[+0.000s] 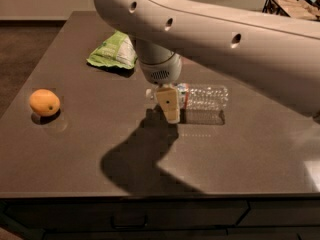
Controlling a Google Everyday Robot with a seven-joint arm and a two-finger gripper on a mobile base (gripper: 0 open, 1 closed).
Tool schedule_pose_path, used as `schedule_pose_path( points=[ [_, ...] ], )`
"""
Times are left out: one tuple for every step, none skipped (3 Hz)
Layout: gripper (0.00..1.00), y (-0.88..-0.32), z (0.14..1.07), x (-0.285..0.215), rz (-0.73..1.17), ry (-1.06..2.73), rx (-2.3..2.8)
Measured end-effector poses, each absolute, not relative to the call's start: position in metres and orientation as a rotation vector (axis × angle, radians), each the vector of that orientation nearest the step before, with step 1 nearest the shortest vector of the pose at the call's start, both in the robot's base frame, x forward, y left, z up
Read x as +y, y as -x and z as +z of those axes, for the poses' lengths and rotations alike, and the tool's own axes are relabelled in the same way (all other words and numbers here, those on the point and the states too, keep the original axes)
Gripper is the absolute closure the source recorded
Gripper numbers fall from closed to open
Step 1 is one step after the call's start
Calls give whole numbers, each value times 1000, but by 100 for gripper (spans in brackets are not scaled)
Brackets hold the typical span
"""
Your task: Knock water bottle over
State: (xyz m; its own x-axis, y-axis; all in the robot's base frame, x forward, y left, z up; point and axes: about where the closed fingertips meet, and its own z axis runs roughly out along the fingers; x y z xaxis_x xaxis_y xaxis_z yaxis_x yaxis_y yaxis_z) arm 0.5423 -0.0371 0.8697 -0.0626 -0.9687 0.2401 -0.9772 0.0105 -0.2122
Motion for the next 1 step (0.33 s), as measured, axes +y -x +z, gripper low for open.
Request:
schedule_pose_path(
  points=[
    [0,-543,870,-37,505,-2136,-2217]
  ],
)
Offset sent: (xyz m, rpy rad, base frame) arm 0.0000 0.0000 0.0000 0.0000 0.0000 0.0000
